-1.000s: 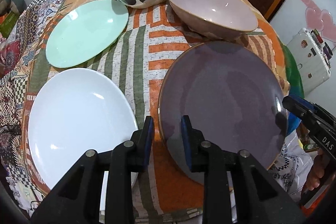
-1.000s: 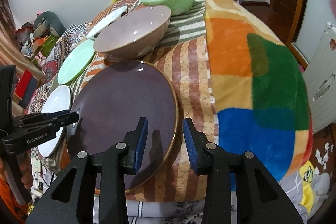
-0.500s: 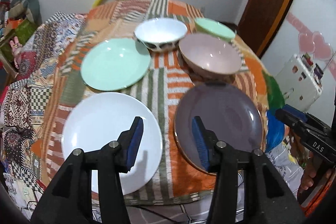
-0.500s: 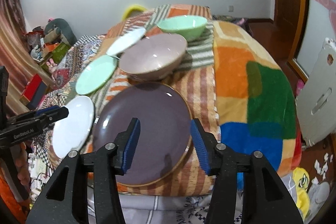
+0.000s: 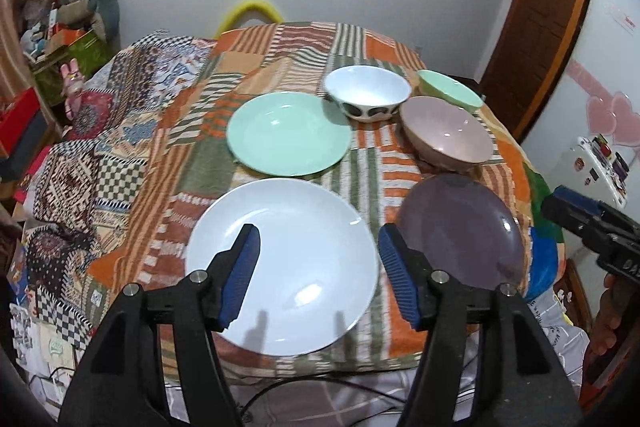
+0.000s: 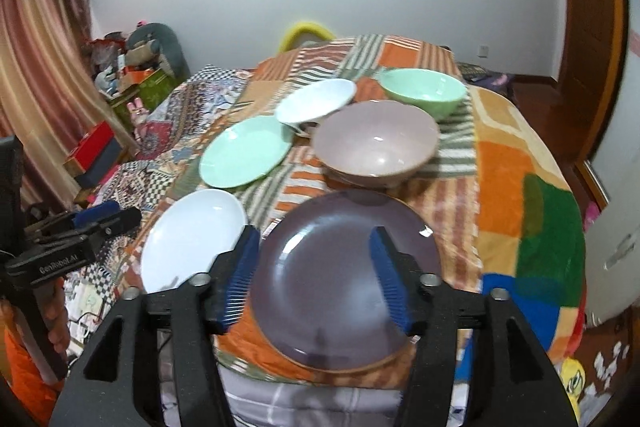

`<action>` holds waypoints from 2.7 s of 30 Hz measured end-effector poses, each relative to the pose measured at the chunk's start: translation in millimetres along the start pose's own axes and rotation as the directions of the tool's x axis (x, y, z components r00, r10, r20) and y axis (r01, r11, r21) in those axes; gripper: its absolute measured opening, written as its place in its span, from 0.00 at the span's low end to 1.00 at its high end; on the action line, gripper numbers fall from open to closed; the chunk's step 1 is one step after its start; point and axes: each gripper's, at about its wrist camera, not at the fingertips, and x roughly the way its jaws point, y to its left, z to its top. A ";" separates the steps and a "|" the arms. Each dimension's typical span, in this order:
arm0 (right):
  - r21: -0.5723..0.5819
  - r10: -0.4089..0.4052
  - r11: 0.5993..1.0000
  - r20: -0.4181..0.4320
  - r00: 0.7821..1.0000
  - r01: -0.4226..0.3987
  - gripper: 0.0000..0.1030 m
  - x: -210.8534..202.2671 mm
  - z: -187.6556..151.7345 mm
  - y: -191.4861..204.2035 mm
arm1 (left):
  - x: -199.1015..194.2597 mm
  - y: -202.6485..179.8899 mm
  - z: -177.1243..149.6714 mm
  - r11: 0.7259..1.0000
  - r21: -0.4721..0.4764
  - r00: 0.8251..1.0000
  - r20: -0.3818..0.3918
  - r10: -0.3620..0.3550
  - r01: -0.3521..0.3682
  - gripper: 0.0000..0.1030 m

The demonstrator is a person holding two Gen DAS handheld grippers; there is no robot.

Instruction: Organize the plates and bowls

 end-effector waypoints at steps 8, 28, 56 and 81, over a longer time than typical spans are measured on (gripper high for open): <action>-0.056 0.045 0.997 -0.027 0.999 -0.047 0.71 27.8 7.3 31.7 | -0.5 40.3 -13.6 0.997 -0.065 0.999 0.004 0.049 -0.049 0.65; -0.185 0.054 0.978 -0.200 0.978 -0.092 0.72 111.6 4.7 88.0 | 46.9 111.8 -49.1 0.973 -0.210 0.991 -0.110 0.072 -0.094 0.65; -0.151 0.043 0.983 -0.386 0.921 -0.109 0.33 182.6 -0.1 74.7 | 93.3 126.7 -66.5 0.966 -0.257 0.981 -0.195 -0.017 -0.034 0.28; -0.235 0.055 0.963 -0.314 0.948 -0.134 0.08 170.4 5.1 108.8 | 89.4 118.6 -60.8 0.969 -0.243 0.976 -0.215 -0.023 -0.031 0.28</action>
